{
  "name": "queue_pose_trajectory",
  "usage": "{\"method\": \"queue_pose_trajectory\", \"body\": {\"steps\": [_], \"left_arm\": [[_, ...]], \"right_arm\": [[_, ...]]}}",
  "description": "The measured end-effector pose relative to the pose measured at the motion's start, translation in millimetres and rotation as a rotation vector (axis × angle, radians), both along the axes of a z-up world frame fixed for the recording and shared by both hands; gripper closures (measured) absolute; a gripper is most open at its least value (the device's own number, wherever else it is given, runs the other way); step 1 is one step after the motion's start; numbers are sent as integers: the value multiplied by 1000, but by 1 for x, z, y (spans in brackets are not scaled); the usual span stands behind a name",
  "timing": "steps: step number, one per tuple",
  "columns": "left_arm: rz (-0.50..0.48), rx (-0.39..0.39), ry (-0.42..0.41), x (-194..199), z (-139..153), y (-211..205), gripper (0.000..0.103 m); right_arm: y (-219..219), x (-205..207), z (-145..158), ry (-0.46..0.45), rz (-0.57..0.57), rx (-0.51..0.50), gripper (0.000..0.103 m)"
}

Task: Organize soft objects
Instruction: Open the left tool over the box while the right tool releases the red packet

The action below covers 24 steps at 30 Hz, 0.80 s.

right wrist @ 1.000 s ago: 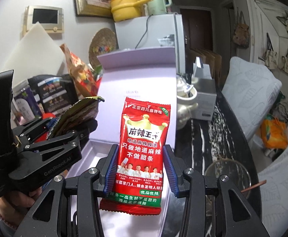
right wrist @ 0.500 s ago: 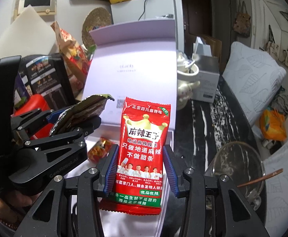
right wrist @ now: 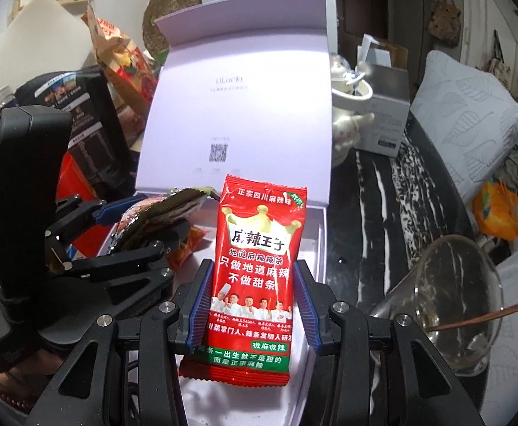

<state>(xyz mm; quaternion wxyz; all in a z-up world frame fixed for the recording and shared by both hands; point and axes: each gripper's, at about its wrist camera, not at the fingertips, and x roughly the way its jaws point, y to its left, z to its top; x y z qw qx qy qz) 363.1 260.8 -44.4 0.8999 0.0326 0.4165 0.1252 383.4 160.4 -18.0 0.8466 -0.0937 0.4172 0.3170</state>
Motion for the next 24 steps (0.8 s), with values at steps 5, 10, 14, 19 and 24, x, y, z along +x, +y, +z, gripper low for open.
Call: {"method": "queue_pose_trajectory", "body": {"steps": [5,10,14,19,24], "left_arm": [[1,39,35,5,-8,-4,57],[21,37,102,11,-21,1,57],[41,52,136,14,-28,3,57],[49,54,159,18,-34,4,57],[50,57,181,22,-38,3,50]], "right_arm": [[2,7,-6,27,-6,-18,59],[4,12,-15,56,-11,-39,59],[4,16,-23,76,-15,-48,59],[4,24,-35,128,-14,-42,59],[5,29,-46,153,-23,-51,58]]}}
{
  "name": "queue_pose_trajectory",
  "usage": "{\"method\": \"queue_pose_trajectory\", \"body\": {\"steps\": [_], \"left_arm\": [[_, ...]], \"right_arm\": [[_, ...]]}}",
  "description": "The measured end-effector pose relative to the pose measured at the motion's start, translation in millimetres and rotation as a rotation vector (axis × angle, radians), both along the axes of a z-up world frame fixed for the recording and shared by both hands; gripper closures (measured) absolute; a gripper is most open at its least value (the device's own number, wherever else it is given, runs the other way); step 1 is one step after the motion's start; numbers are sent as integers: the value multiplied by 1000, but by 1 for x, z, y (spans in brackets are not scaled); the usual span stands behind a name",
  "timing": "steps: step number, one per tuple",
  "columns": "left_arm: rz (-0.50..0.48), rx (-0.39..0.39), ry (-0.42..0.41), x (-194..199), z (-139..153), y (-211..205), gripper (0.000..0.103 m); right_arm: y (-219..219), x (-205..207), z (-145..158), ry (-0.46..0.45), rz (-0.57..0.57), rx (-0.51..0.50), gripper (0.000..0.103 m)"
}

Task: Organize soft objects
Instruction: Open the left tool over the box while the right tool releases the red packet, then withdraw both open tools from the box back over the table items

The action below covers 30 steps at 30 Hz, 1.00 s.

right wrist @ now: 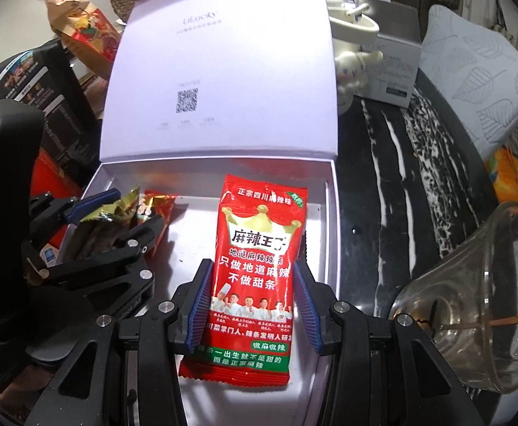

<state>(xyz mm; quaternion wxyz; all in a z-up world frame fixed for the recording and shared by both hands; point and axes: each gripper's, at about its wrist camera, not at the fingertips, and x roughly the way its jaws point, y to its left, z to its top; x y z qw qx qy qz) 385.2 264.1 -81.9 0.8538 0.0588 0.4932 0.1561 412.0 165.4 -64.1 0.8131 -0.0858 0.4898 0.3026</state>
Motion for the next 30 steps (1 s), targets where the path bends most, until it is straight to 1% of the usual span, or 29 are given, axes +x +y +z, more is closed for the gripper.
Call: {"method": "queue_pose_trajectory", "body": {"steps": [1,3,6,11,16,21,26,30], "left_arm": [[4,-10,7,1,-1,0,49],[19,-39,23,4,-4,5,40],[26,-42,31,5,-5,6,36],[12,-43,6,1,4,-1,35],[-1,-66,-45,-9,21,-5,35],[10,-54,-90,-18,37,-13,35],[18,-45,-151,-34,59,-11,35],[18,-44,-195,-44,80,-12,35]], "right_arm": [[0,0,0,-6,-1,1,57],[1,1,-2,-1,-2,-4,58],[1,2,-2,23,-6,9,56],[-3,1,4,6,-19,32,56],[-12,-3,16,-21,-38,54,56],[-23,-8,30,-38,-47,83,56],[-30,-22,49,-130,-53,70,56],[-38,-32,67,-176,-50,98,56]]}}
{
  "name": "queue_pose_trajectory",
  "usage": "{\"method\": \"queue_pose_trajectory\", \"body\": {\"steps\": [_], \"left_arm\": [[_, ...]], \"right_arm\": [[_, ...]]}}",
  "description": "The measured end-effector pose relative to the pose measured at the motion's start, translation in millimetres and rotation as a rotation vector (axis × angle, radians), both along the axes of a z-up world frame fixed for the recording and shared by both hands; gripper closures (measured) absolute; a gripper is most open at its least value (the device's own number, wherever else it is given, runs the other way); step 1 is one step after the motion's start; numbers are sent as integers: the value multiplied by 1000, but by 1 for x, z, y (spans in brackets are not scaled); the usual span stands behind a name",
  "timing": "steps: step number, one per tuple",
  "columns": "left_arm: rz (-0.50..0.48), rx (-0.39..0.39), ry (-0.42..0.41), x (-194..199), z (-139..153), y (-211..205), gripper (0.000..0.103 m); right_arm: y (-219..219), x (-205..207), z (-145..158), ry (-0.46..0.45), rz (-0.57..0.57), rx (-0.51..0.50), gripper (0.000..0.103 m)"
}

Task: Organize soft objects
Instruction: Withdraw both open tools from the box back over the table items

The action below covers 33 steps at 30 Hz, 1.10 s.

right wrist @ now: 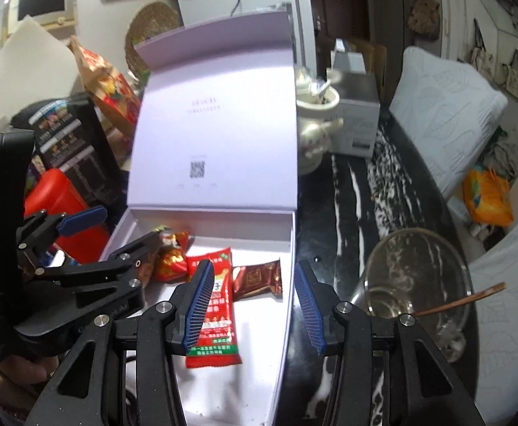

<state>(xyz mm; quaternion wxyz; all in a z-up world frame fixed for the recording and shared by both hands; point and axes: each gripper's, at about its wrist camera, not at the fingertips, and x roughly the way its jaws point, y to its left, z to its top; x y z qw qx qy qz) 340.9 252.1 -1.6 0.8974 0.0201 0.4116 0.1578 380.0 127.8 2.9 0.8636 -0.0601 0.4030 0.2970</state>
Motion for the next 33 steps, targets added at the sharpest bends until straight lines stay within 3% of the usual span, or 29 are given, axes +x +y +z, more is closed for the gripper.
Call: {"method": "queue_pose_trajectory", "body": {"steps": [15,24,25,27,29,33], "left_arm": [[-61,-3,-199,-64,81,-33,35],[-112,-42,-289,-111,112,-51,35],[-119,-48,-296,-116,114,-53,34],[-125,-48,-315,-125,119,-56,19],[-129,-31,-347,-137,123,-61,13],[-152,-25,-373,-157,131,-70,11]], "right_arm": [[-31,-63,75,-196,-20,61,56],[-54,-114,111,-323,-49,64,39],[-57,-121,114,-335,-53,67,38],[-63,-132,119,-356,-59,70,37],[-69,-143,123,-372,-68,69,30],[-80,-162,129,-398,-79,74,29]]}}
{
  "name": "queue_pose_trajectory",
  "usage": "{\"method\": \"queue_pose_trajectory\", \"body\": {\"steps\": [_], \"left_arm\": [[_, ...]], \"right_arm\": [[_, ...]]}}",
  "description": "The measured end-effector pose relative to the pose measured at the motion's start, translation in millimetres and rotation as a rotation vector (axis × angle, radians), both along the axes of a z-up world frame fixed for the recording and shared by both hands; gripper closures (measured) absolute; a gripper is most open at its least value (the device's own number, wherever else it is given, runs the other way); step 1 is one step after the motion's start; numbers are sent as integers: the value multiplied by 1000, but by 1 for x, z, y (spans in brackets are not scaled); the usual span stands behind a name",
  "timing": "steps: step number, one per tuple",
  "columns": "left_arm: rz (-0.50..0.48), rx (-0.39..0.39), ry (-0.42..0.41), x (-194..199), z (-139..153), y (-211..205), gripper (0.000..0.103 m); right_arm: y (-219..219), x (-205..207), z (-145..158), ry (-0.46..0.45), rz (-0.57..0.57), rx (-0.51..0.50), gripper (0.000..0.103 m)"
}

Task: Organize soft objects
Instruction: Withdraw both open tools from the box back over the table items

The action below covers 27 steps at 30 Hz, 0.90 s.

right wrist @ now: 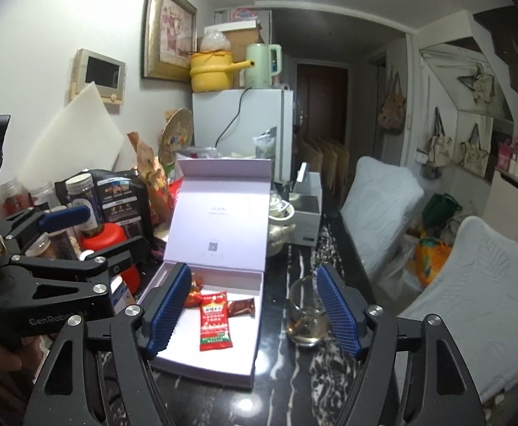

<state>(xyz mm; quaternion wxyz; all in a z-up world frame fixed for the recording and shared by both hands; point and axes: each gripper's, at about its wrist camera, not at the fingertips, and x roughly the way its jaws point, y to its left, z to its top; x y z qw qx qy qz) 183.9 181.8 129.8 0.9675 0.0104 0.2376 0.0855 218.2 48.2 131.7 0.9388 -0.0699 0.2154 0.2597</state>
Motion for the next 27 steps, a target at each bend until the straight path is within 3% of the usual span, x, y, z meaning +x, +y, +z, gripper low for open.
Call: {"method": "queue_pose_trajectory", "body": {"steps": [4,8,14,23,27], "left_arm": [[-25,-13,-22,-18,4,-7,11],[-40,-25,-47,-35,5,-15,3],[-76,-53,-55,-57,1,-25,3],[-152,-106,-14,-75,-19,-42,3],[-192,-91,20,-79,-30,-53,3]], "right_arm": [[-11,-20,4,-21,-15,4,21],[-20,-40,6,-40,-28,1,17],[-33,-67,4,-56,-54,-7,13],[-59,-101,-7,-48,-110,9,13],[-69,-110,-16,-32,-133,12,13]]}}
